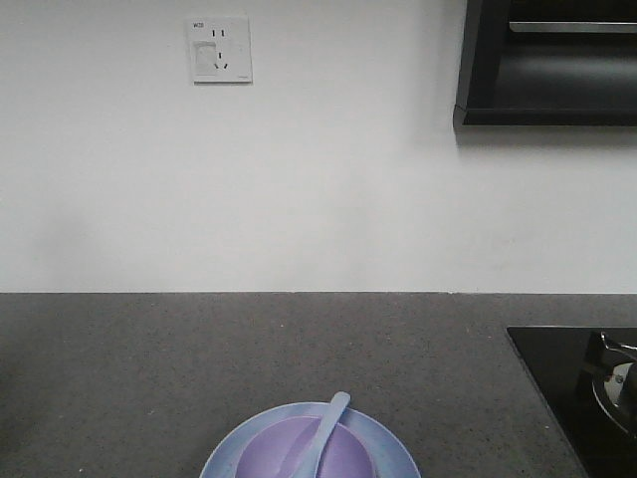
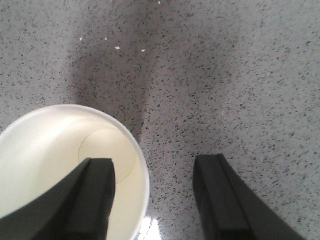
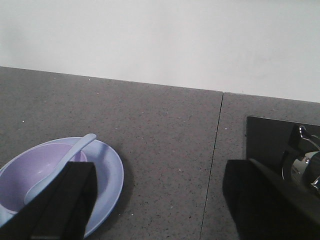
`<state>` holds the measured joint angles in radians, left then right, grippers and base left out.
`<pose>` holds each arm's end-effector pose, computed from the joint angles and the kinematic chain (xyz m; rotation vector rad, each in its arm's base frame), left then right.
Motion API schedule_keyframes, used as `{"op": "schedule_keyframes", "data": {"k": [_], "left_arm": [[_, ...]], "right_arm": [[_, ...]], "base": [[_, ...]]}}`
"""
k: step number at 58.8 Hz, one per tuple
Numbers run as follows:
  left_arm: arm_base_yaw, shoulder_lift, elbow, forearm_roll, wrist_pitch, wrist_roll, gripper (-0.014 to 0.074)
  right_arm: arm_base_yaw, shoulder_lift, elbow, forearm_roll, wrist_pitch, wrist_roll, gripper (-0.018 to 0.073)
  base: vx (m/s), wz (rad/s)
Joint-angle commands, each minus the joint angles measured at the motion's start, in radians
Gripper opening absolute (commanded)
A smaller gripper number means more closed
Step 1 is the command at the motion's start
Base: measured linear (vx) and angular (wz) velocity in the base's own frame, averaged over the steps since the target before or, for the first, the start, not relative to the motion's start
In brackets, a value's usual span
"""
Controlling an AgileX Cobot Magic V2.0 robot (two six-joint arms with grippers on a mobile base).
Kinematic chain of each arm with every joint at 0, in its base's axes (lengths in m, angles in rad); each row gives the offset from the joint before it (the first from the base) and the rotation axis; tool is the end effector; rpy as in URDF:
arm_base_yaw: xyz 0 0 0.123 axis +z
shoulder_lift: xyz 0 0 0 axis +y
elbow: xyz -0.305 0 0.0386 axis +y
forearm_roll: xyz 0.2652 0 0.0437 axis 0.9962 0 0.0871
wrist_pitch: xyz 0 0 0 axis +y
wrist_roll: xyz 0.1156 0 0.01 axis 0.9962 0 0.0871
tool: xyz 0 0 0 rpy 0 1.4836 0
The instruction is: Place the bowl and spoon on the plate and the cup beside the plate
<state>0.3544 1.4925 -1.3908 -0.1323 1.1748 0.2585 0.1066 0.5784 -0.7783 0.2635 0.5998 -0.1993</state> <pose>0.3107 0.0999 0.3398 -0.1689 2.7339 -0.0129 0.1241 0.0305 0.3839 -0.1831 1.8610 0.2250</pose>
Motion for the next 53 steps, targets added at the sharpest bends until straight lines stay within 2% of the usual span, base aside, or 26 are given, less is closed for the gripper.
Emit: {"op": "schedule_keyframes", "data": {"k": [1,11,17,25,41,53], "left_arm": [[-0.007,-0.007,-0.028,-0.010,-0.013,-0.001,0.0439],[-0.007,0.040,-0.028,0.015,0.026,-0.009,0.0428],[-0.007,0.049,-0.028,0.025,0.039,-0.028,0.0391],[-0.007,0.035,-0.029,0.024,0.029,-0.025,0.0282],[-0.007,0.006,-0.029,0.022,0.026,-0.019,-0.0010],[-0.007,-0.052,-0.031,0.016,0.032,-0.017,-0.0003]], "right_arm": [[-0.006,0.012,-0.027,0.004,-0.077,-0.007,0.0573],[-0.006,0.012,-0.027,0.004,-0.063,-0.007,0.0573],[-0.006,0.012,-0.027,0.004,-0.051,-0.007,0.0573],[-0.006,0.012,-0.027,0.004,-0.044,-0.007,0.0573],[-0.006,0.012,-0.027,0.004,-0.041,-0.007,0.0573],[-0.006,0.012,-0.027,0.004,-0.040,-0.007,0.0573]], "base": [[0.00,0.00],[0.00,0.00],[0.00,0.00],[0.00,0.00],[0.00,0.00],[0.00,0.00]]}}
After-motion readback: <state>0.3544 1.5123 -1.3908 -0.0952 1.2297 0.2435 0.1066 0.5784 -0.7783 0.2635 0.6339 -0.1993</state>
